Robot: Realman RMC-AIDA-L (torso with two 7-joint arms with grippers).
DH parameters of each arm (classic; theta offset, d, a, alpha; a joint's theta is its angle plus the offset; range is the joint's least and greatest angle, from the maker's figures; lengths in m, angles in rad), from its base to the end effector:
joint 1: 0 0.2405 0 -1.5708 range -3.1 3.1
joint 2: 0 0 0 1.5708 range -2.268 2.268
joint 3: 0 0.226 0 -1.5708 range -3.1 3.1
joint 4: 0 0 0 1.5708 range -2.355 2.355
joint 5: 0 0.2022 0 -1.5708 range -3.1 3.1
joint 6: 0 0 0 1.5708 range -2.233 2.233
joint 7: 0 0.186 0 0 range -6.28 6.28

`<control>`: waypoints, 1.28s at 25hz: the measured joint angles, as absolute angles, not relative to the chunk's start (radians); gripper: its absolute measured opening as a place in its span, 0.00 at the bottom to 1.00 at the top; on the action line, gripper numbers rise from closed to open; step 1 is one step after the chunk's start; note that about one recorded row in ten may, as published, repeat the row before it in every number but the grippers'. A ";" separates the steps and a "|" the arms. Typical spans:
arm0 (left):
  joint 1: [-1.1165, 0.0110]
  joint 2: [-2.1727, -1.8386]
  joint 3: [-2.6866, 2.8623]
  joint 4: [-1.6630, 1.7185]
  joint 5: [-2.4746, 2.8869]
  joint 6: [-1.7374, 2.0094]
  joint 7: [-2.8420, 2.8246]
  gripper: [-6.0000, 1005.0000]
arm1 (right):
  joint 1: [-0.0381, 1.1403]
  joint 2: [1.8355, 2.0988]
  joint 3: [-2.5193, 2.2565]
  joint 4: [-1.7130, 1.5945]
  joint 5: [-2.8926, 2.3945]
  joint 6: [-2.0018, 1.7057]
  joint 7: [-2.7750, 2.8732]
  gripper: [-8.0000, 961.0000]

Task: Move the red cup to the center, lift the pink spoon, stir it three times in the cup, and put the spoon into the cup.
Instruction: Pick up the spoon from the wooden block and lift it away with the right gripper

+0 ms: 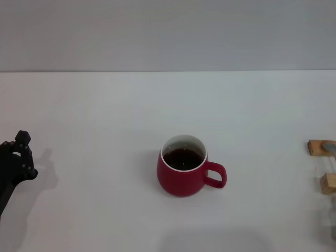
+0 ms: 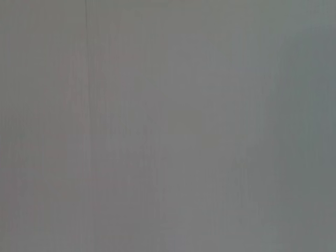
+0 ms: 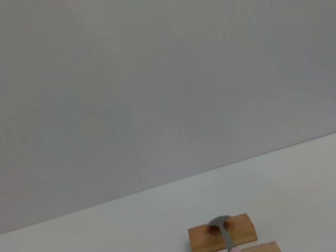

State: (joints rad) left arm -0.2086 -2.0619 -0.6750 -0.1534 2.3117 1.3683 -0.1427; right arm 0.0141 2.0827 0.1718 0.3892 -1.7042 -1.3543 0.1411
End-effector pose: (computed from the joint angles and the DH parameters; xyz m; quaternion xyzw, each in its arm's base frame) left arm -0.3226 0.2766 -0.0037 -0.7168 -0.2137 -0.2891 0.5975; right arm 0.3415 0.2018 -0.0468 -0.6259 0.3992 0.3016 0.5983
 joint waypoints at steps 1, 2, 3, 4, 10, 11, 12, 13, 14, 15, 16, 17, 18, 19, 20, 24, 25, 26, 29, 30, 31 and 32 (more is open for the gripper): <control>-0.209 -2.062 -0.675 -0.153 2.312 1.368 -0.143 0.00 | 0.014 2.083 0.172 0.388 -1.704 -1.354 0.141 0.44; -0.209 -2.062 -0.675 -0.153 2.312 1.368 -0.143 0.00 | 0.014 2.083 0.172 0.387 -1.704 -1.354 0.141 0.44; -0.209 -2.062 -0.676 -0.153 2.312 1.368 -0.143 0.00 | 0.014 2.084 0.172 0.386 -1.702 -1.353 0.141 0.44; -0.209 -2.062 -0.676 -0.153 2.312 1.368 -0.143 0.00 | 0.014 2.084 0.172 0.386 -1.702 -1.353 0.141 0.44; -0.209 -2.062 -0.676 -0.153 2.312 1.367 -0.143 0.00 | 0.014 2.083 0.172 0.387 -1.701 -1.356 0.141 0.38; -0.209 -2.062 -0.677 -0.153 2.312 1.367 -0.143 0.00 | 0.014 2.083 0.172 0.387 -1.701 -1.356 0.141 0.37; -0.209 -2.062 -0.677 -0.153 2.312 1.367 -0.143 0.00 | 0.014 2.083 0.172 0.387 -1.701 -1.356 0.141 0.37; -0.210 -2.062 -0.676 -0.153 2.312 1.367 -0.143 0.00 | 0.014 2.083 0.172 0.387 -1.701 -1.357 0.141 0.37; -0.210 -2.062 -0.676 -0.153 2.312 1.367 -0.143 0.00 | 0.014 2.083 0.172 0.387 -1.701 -1.357 0.141 0.38; -0.210 -2.062 -0.675 -0.153 2.312 1.366 -0.143 0.00 | 0.014 2.083 0.172 0.387 -1.701 -1.358 0.141 0.38; -0.210 -2.062 -0.675 -0.153 2.312 1.366 -0.143 0.00 | 0.014 2.083 0.172 0.387 -1.701 -1.358 0.141 0.38; -0.210 -2.062 -0.675 -0.153 2.312 1.366 -0.143 0.00 | 0.014 2.083 0.172 0.387 -1.701 -1.359 0.141 0.37; -0.210 -2.062 -0.675 -0.153 2.312 1.366 -0.143 0.00 | 0.013 2.083 0.172 0.387 -1.700 -1.359 0.141 0.36; -0.210 -2.062 -0.675 -0.153 2.312 1.366 -0.143 0.00 | 0.013 2.083 0.172 0.387 -1.700 -1.359 0.141 0.35; -0.209 -2.062 -0.675 -0.153 2.312 1.366 -0.143 0.00 | 0.012 2.084 0.172 0.386 -1.700 -1.360 0.140 0.34; -0.206 -2.062 -0.676 -0.153 2.312 1.369 -0.143 0.00 | 0.014 2.083 0.172 0.386 -1.705 -1.361 0.138 0.31; -0.206 -2.062 -0.676 -0.153 2.312 1.370 -0.143 0.00 | 0.014 2.083 0.172 0.387 -1.706 -1.361 0.138 0.30; -0.206 -2.062 -0.676 -0.153 2.312 1.371 -0.143 0.00 | 0.014 2.083 0.172 0.387 -1.706 -1.361 0.138 0.29; -0.205 -2.062 -0.676 -0.153 2.312 1.371 -0.143 0.00 | 0.014 2.082 0.172 0.388 -1.706 -1.361 0.140 0.27; -0.205 -2.062 -0.677 -0.153 2.312 1.371 -0.143 0.00 | 0.014 2.082 0.172 0.388 -1.707 -1.361 0.140 0.26; -0.206 -2.062 -0.676 -0.153 2.312 1.371 -0.143 0.00 | 0.014 2.082 0.172 0.388 -1.708 -1.361 0.140 0.24; -0.206 -2.062 -0.676 -0.153 2.312 1.371 -0.143 0.00 | 0.014 2.082 0.172 0.388 -1.708 -1.361 0.140 0.22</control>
State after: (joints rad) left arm -0.2057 -2.0616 -0.6760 -0.1534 2.3117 1.3715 -0.1426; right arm 0.0138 2.0816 0.1718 0.3882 -1.7081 -1.3607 0.1401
